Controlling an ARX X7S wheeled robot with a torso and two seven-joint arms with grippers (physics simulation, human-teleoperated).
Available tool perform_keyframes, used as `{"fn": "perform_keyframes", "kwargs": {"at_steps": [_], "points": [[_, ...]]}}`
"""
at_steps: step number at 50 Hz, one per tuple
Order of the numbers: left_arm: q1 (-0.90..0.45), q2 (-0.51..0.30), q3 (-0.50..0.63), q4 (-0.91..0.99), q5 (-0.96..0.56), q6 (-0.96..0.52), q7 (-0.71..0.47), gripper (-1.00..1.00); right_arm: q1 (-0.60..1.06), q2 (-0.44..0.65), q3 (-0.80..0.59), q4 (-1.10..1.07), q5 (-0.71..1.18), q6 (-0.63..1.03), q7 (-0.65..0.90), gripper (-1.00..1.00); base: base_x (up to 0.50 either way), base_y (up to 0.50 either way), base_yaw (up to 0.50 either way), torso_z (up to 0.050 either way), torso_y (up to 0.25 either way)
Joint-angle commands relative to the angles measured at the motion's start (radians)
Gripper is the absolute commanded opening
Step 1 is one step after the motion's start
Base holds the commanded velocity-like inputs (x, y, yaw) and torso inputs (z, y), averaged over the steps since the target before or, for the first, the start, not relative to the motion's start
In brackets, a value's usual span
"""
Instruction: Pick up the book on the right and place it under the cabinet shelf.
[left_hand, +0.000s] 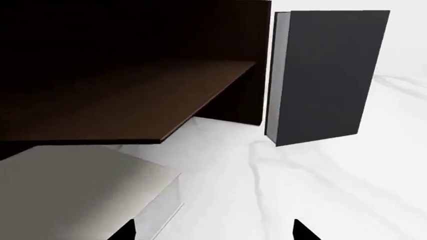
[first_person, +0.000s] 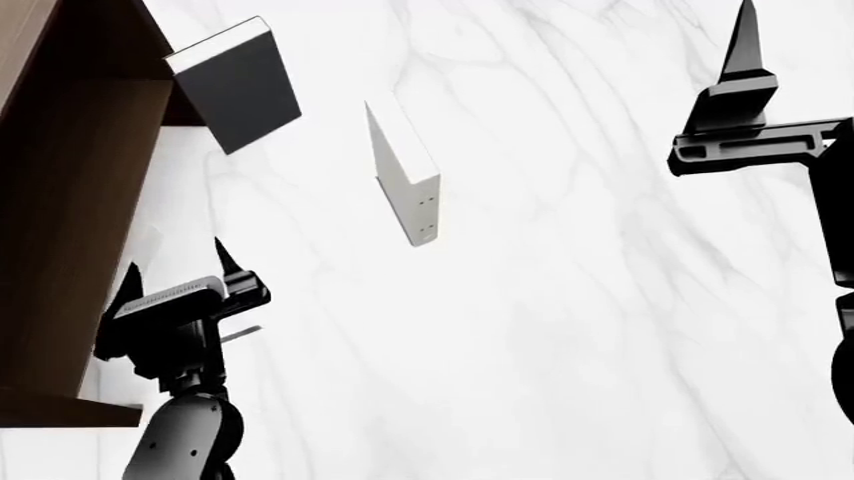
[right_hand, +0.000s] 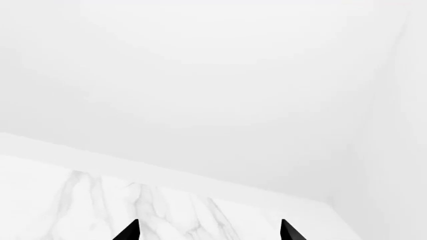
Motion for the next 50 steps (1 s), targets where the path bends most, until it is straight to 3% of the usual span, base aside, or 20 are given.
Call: {"fn": "perform_keyframes", "kwargs": {"at_steps": [1,22,36,50], "points": [[0.025,-0.055,-0.107,-0.056,-0.123,-0.084,-0.176,1.00,0.004,0.001,0.004,-0.005,0.004,0.005,-0.002,1.00,0.00,0.00,0.00,0.000,0.000],[0.048,-0.058,0.054,0.222,-0.253,-0.193,0.178,1.00,-0.031,-0.007,-0.001,0.008,-0.015,-0.021,0.001,1.00,0.00,0.00,0.00,0.000,-0.002],[0.028,0.026,0.061,0.076,-0.253,-0.123,0.271,1.00,-0.006,-0.011,0.018,-0.002,0.008,-0.001,-0.005,1.00,0.00,0.00,0.00,-0.001,-0.002],[0.054,-0.003,0.109,0.261,-0.272,-0.197,0.271,1.00,-0.013,-0.013,0.022,-0.002,0.004,-0.007,-0.009,1.00,0.00,0.00,0.00,-0.001,-0.004]]}}
